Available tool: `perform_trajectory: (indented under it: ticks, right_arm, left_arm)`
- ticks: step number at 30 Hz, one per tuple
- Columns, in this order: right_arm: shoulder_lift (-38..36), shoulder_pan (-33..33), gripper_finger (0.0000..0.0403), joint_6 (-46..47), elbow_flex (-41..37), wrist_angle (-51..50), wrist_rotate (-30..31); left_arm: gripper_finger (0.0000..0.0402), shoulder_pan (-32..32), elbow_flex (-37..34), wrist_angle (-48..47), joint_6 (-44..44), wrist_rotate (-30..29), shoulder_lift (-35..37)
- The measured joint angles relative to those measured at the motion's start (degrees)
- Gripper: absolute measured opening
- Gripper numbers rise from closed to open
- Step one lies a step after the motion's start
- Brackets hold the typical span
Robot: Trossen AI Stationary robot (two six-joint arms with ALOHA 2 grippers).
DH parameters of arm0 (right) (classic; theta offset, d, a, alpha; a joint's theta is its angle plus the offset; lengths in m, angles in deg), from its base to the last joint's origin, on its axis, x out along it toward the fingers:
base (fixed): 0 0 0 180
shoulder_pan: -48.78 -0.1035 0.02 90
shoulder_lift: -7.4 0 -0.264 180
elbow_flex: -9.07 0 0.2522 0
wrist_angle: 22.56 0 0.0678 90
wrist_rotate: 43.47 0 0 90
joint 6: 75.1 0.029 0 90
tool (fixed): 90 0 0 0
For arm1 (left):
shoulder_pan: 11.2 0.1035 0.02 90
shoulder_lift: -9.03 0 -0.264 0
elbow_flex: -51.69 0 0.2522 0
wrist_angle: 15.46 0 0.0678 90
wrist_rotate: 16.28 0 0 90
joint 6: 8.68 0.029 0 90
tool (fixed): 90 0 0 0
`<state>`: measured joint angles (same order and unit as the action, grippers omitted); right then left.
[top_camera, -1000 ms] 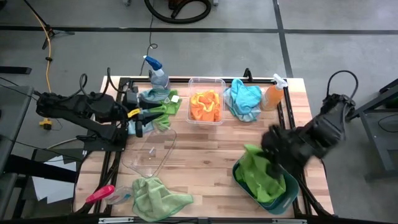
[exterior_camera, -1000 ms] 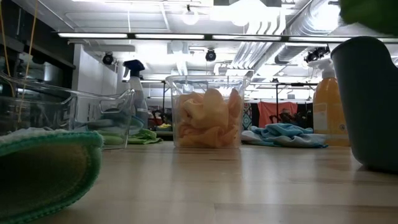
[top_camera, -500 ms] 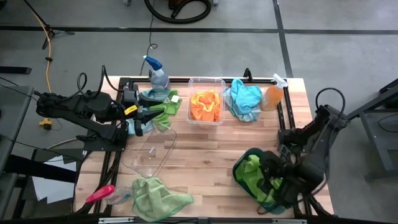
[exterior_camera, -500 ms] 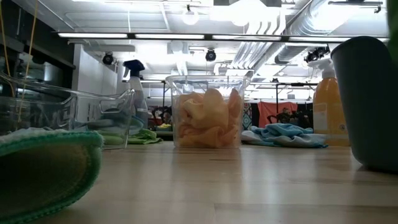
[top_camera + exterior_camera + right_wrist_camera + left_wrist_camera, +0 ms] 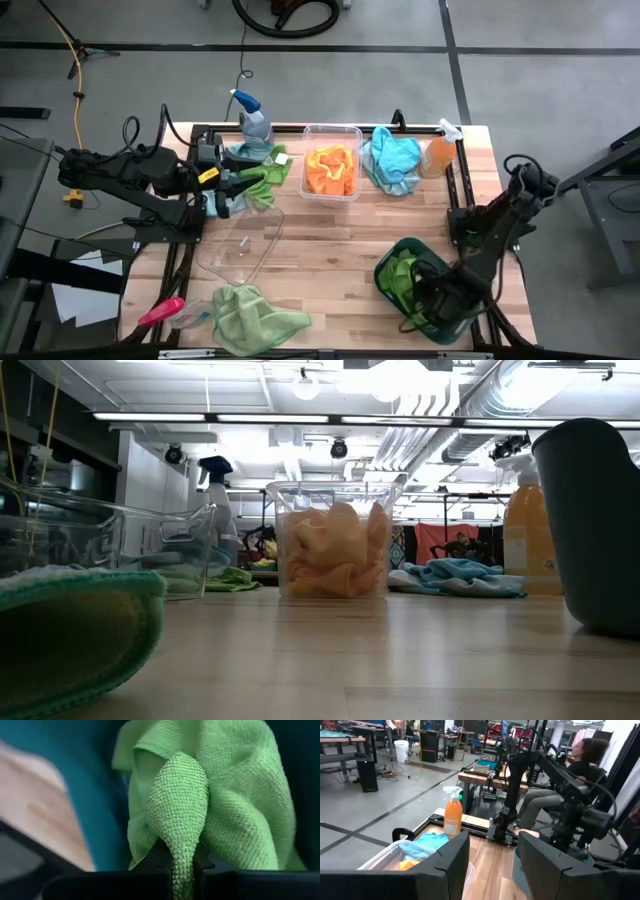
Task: Sort microfiber towel by color & place in baskets
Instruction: Put the green microfiber towel into the blue bin
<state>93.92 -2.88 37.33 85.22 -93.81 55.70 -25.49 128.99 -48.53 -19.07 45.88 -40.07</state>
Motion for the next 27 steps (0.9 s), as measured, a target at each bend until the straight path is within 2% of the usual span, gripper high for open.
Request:
perform_trajectory:
  ticks: [7,11,14,19,23,27]
  right_arm:
    - [-0.04,2.42,0.0025,6.03,-4.64,4.65,-2.14]
    - [-0.04,3.81,0.0066,-0.09,-3.73,4.18,-5.12]
    - [-0.04,4.39,0.0106,-5.27,0.32,1.04,-5.27]
    - [-0.04,4.44,0.0171,-11.7,9.71,-9.66,-6.45]
    - [-0.04,4.44,0.0207,-20.74,18.08,-15.67,-6.81]
    - [-0.04,5.65,0.0219,-29.19,25.71,-18.91,-1.01]
  left_arm:
    - [0.0159,0.0,0.02,-0.02,-0.5,0.0,0.0]
    - [0.0159,0.0,0.02,-0.04,-0.59,0.01,0.0]
    - [0.0159,0.0,0.02,-0.04,-0.57,0.0,0.0]
    - [0.0159,0.0,0.02,-0.07,-0.57,0.0,0.0]
    - [0.0159,-0.02,0.02,-0.07,-0.57,0.0,0.0]
    - [0.0159,-0.02,0.02,-0.09,-1.53,0.02,0.0]
